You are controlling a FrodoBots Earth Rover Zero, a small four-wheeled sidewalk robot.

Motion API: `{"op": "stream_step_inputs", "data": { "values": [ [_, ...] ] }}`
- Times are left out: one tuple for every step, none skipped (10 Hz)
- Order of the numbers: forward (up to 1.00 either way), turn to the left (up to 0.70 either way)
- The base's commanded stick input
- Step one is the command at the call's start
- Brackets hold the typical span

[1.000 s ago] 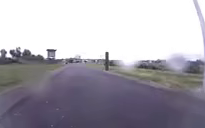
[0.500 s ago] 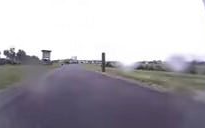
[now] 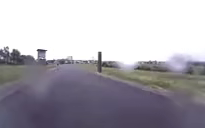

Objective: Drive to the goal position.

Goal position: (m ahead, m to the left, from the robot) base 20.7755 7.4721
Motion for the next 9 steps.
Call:
{"op": "stream_step_inputs", "data": {
  "values": [
    [1.00, 0.00],
    [1.00, 0.28],
    [1.00, 0.31],
    [1.00, 0.34],
    [1.00, 0.37],
    [1.00, 0.40],
    [1.00, 0.40],
    [1.00, 0.40],
    [1.00, 0.40]
  ]
}}
